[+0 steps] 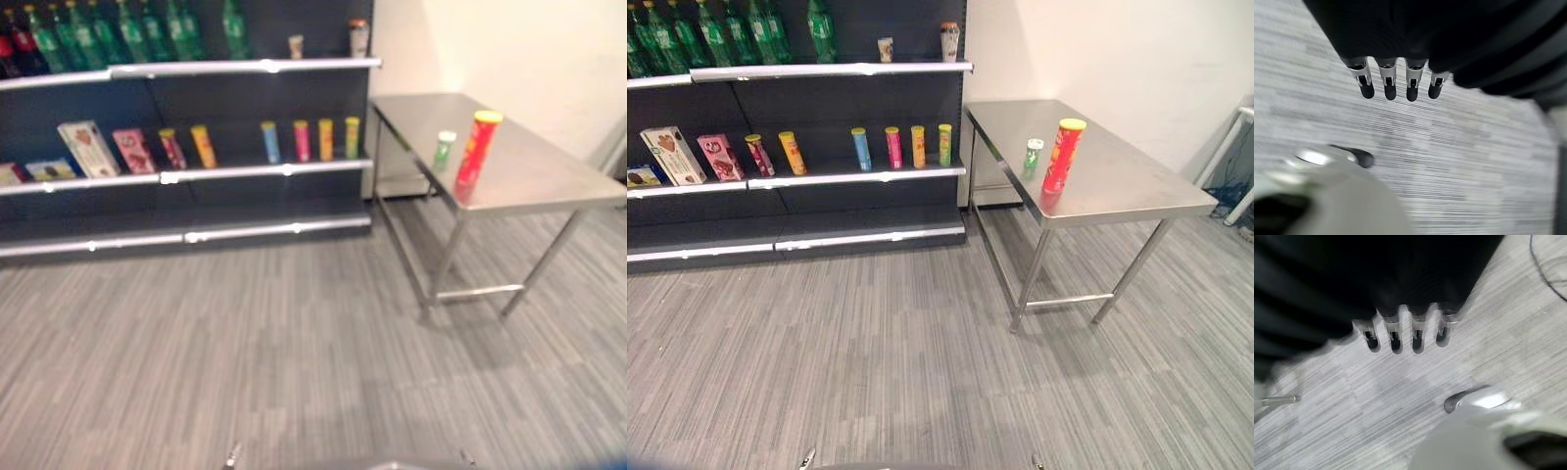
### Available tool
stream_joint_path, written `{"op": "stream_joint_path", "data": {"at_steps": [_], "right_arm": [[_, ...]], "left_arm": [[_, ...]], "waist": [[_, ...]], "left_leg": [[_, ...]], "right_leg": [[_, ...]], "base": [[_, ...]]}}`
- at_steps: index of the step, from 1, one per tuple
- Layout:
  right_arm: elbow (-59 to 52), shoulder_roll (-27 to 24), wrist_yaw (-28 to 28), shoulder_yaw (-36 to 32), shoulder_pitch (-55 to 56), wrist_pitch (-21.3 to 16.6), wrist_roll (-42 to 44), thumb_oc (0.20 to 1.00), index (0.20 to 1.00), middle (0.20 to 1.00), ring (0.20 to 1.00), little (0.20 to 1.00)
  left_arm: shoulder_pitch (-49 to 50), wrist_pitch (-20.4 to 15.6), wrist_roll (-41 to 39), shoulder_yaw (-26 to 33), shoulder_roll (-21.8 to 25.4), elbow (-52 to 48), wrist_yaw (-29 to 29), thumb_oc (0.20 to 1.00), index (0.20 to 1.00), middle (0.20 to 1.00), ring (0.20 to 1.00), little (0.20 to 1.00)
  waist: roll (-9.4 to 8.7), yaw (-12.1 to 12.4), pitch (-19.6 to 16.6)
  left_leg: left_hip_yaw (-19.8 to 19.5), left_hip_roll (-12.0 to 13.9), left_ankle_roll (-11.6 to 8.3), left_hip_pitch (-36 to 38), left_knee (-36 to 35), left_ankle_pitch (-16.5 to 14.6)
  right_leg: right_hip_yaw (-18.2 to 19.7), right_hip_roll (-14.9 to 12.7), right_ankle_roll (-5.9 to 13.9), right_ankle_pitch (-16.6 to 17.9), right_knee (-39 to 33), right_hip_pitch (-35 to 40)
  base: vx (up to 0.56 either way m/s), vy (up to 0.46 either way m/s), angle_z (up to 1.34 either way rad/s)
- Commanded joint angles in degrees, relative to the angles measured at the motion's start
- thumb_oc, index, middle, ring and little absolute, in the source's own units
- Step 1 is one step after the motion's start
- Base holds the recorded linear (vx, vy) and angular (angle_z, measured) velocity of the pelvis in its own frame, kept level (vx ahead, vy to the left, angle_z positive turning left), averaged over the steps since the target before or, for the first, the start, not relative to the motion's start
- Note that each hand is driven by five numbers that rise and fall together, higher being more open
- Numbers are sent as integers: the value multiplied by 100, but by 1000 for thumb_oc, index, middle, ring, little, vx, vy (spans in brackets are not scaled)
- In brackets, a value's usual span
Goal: Put the goods on the table back onto the shelves and tidy them up.
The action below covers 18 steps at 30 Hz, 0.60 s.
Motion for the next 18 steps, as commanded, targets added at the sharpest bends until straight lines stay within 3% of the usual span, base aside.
{"op": "stream_joint_path", "data": {"at_steps": [1,18], "right_arm": [[197,234,-20,94,-509,-92,261,1000,1000,1000,1000,1000],[271,259,0,131,-525,-56,281,1000,1000,1000,1000,1000]], "left_arm": [[-433,-142,-265,121,-389,294,46,1000,1000,1000,1000,1000],[-412,-83,-386,118,-440,402,-73,1000,1000,1000,1000,1000]], "waist": [[-56,-34,158],[-48,-42,147]], "left_leg": [[-198,-92,-53,505,-278,-452],[-183,-85,-59,517,-278,-456]], "right_leg": [[-87,-192,328,983,-1226,413],[-81,-172,317,988,-1226,420]], "base": [[0,0,0],[0,0,0]]}}
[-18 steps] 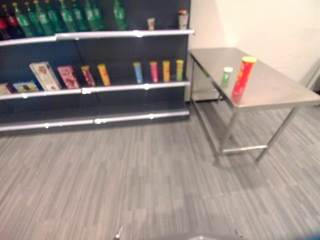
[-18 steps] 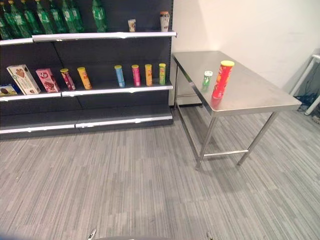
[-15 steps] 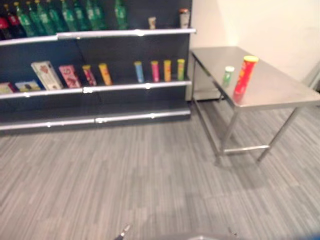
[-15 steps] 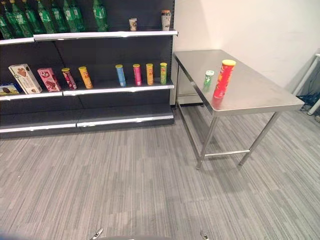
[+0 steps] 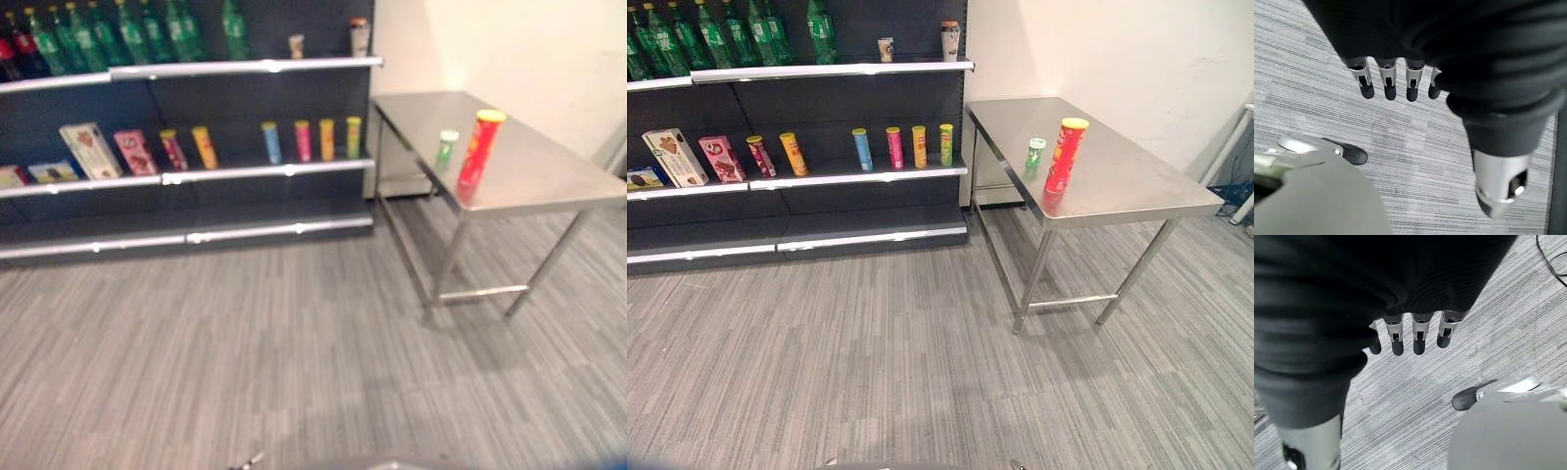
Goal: Put the goods on the table back onto the shelves and tidy them up.
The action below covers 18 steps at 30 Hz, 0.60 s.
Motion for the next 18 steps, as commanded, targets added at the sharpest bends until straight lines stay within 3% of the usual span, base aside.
{"op": "stream_joint_path", "data": {"at_steps": [1,18], "right_arm": [[252,263,34,131,-441,-62,139,1000,1000,1000,1000,1000],[313,271,27,206,-478,-43,-35,1000,1000,1000,1000,1000]], "left_arm": [[-419,-39,-158,107,-380,315,-45,1000,1000,1000,1000,1000],[-455,-15,-139,54,-418,356,-133,1000,1000,1000,1000,1000]], "waist": [[-97,-33,99],[-110,-44,81]], "left_leg": [[-191,-112,-43,345,-29,-504],[-164,-92,-54,360,-29,-502]], "right_leg": [[-100,-207,358,636,-486,15],[-95,-184,350,635,-486,18]], "base": [[0,0,0],[0,0,0]]}}
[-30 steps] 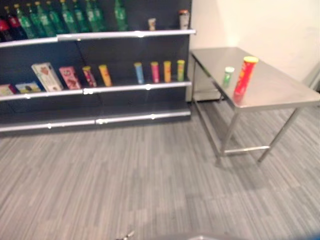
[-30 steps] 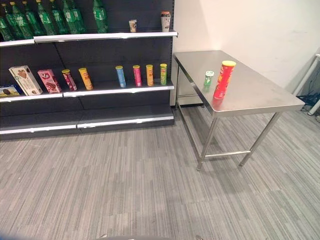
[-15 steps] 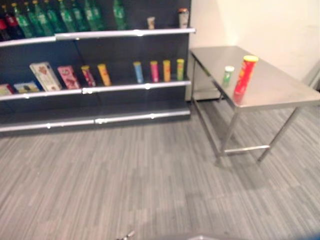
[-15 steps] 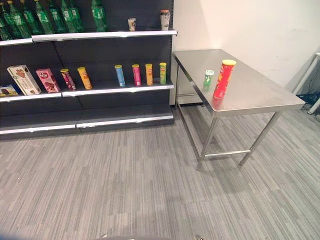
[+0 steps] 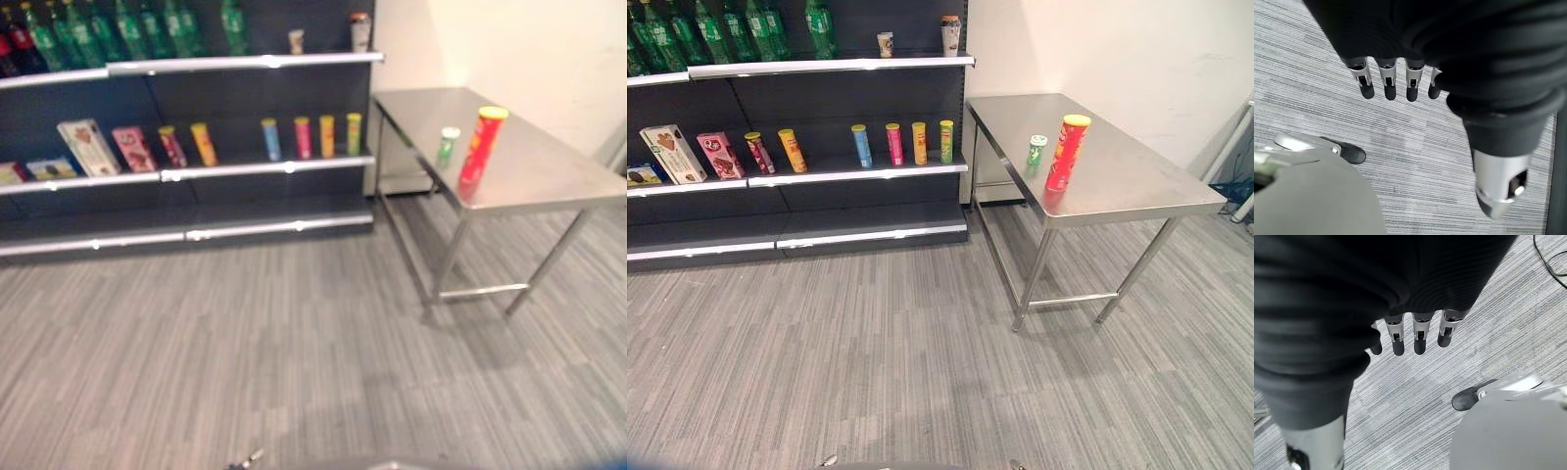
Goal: Put the goods on the table back onto the shelves and tidy them up.
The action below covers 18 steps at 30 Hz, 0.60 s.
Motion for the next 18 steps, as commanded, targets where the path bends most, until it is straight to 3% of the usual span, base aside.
{"op": "stream_joint_path", "data": {"at_steps": [1,18], "right_arm": [[309,277,51,223,-459,-29,-49,1000,1000,1000,1000,1000],[347,273,92,311,-449,9,-292,1000,1000,1000,1000,1000]], "left_arm": [[-435,26,-114,22,-473,457,-193,1000,1000,1000,1000,1000],[-434,97,232,-92,-424,514,-337,1000,1000,1000,1000,1000]], "waist": [[-93,-52,-4],[-98,-71,-16]], "left_leg": [[-159,-93,-52,296,-4,-499],[-107,-62,-62,304,-4,-521]], "right_leg": [[-98,-184,343,572,-308,-121],[-53,-151,333,575,-308,-128]], "base": [[0,0,0],[1,-5,-3]]}}
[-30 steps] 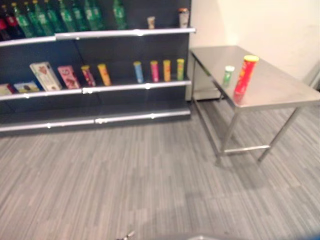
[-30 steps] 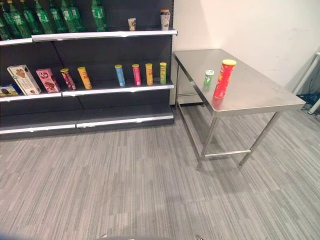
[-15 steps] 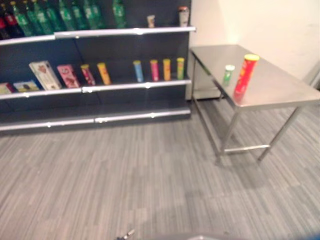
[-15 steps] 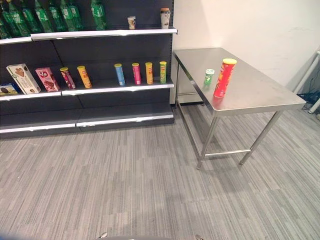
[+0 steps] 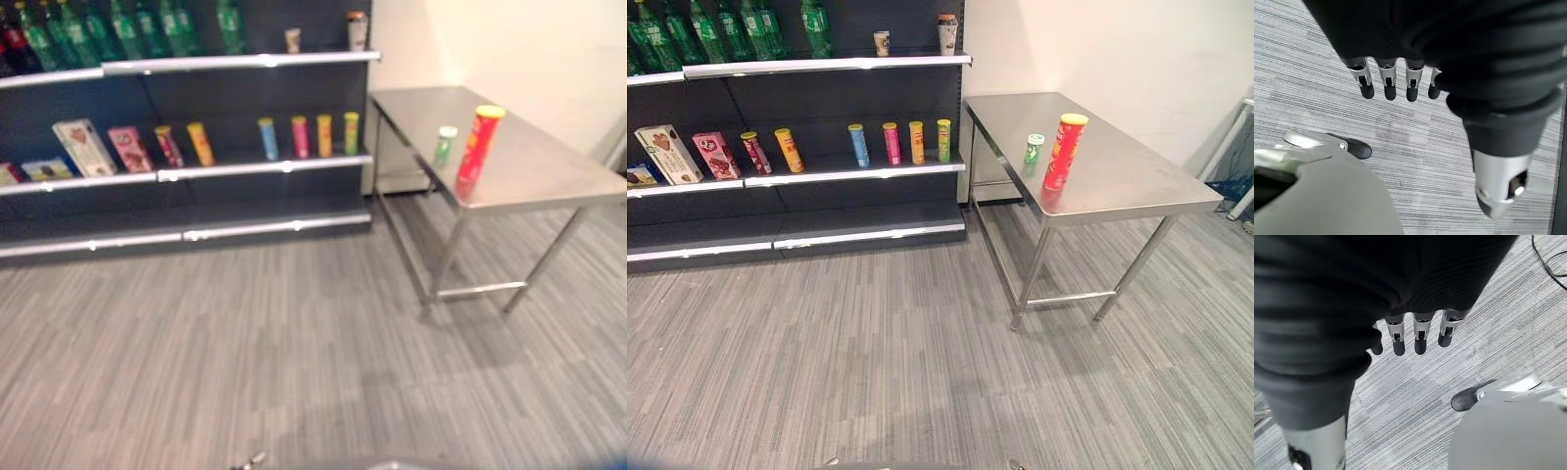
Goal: Put the goods on the table back onto the shelves and tidy them up.
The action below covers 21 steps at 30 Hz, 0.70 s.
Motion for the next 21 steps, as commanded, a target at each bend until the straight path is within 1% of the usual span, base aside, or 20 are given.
{"op": "stream_joint_path", "data": {"at_steps": [1,7,8,9,10,11,12,13,14,15,16,17,18,19,20,21], "right_arm": [[332,281,66,303,-425,-2,-242,1000,1000,1000,1000,1000],[314,277,72,325,-436,13,-277,1000,1000,1000,1000,1000],[289,266,68,331,-457,7,-267,1000,1000,1000,1000,1000],[255,261,60,336,-499,-10,-246,1000,1000,1000,1000,1000],[215,240,41,337,-580,-26,-210,1000,1000,1000,1000,1000],[161,216,16,335,-677,-45,-155,1000,1000,1000,1000,1000],[125,193,-17,326,-725,-67,-124,1000,1000,1000,1000,1000],[118,143,-64,263,-788,-81,-91,1000,1000,1000,1000,1000],[119,143,-63,263,-790,-81,-91,1000,1000,1000,1000,1000],[126,121,-64,288,-828,-66,-82,1000,1000,1000,1000,1000],[116,72,-85,302,-872,-35,-102,1000,1000,1000,1000,1000],[116,73,-86,302,-871,-35,-103,1000,1000,1000,1000,1000],[124,53,-84,310,-864,-19,-121,1000,1000,1000,1000,1000],[124,36,-71,309,-847,-4,-134,1000,1000,1000,1000,1000],[127,25,-62,308,-837,1,-142,1000,1000,1000,1000,1000],[137,-28,-62,290,-838,0,-131,1000,1000,1000,1000,1000]], "left_arm": [[-422,-16,179,-78,-448,455,-101,1000,1000,1000,1000,1000],[-406,-2,190,-79,-417,457,-111,1000,1000,1000,1000,1000],[-405,1,159,-78,-404,453,-107,1000,1000,1000,1000,1000],[-442,-8,115,-88,-386,428,-97,1000,1000,1000,1000,1000],[-509,-30,7,-91,-355,394,-76,1000,1000,1000,1000,1000],[-608,-35,-124,-101,-314,357,-41,1000,1000,1000,1000,1000],[-677,-53,-228,-89,-284,311,-9,1000,1000,1000,1000,1000],[-753,-92,-334,-68,-269,264,16,1000,1000,1000,1000,1000],[-754,-92,-334,-68,-269,264,17,1000,1000,1000,1000,1000],[-778,-113,-405,-59,-256,239,58,1000,1000,1000,1000,1000],[-774,-133,-458,-34,-230,215,33,1000,1000,1000,1000,1000],[-773,-133,-458,-35,-229,214,33,1000,1000,1000,1000,1000],[-738,-111,-427,-21,-218,231,20,1000,1000,1000,1000,1000],[-679,-101,-389,2,-200,256,4,1000,1000,1000,1000,1000],[-619,-92,-371,27,-183,275,-16,1000,1000,1000,1000,1000],[-528,-68,-336,38,-184,327,-47,1000,1000,1000,1000,1000]], "waist": [[-95,-68,-27],[-108,-69,2],[-107,-66,24],[-116,-54,112],[-168,-61,281],[-229,-53,455],[-266,-29,587],[-306,12,709],[-297,5,696],[-299,32,750],[-322,96,767],[-320,99,764],[-321,150,742],[-313,215,725],[-283,269,718],[-157,378,726]], "left_leg": [[-231,-76,-62,302,-3,-520],[-207,-44,-67,345,-3,-561],[-202,-20,-65,347,-3,-544],[-184,21,-59,296,-3,-445],[-138,15,-70,-49,452,-508],[-77,-44,-128,-549,1125,-601],[-23,-92,-185,-929,1618,-634],[26,-48,-205,-1604,2586,-558],[17,-41,-206,-1639,2620,-571],[60,27,-183,-1892,2895,-352],[251,110,-111,-2338,2973,-209],[253,113,-110,-2347,2989,-220],[300,116,-76,-2481,2775,-194],[288,107,-66,-2455,2464,-103],[230,121,-93,-2386,2136,55],[23,215,-213,-2410,1410,515]], "right_leg": [[-179,-159,313,575,-304,-93],[-182,-132,310,554,-304,-72],[-171,-118,307,548,-304,-79],[-157,-105,286,543,-271,-112],[-135,-134,256,521,-111,-253],[-121,-159,222,504,57,-433],[-126,-177,189,496,185,-566],[-169,-190,105,414,346,-664],[-177,-181,104,413,351,-683],[-211,-180,58,335,382,-656],[-220,-192,11,217,408,-594],[-218,-191,12,212,411,-598],[-190,-186,3,162,415,-561],[-140,-173,7,115,412,-505],[-108,-145,10,62,426,-453],[-61,-59,42,-91,422,-304]], "base": [[0,0,0],[0,0,0],[-39,-16,-1],[-146,-35,-1],[-272,-52,-2],[-320,-60,-1],[-275,-75,-5],[-149,-51,-10],[-60,-47,-21],[83,-13,-19],[87,-12,-7],[161,30,9],[167,66,12],[248,105,10],[352,188,-3],[266,150,-4]]}}
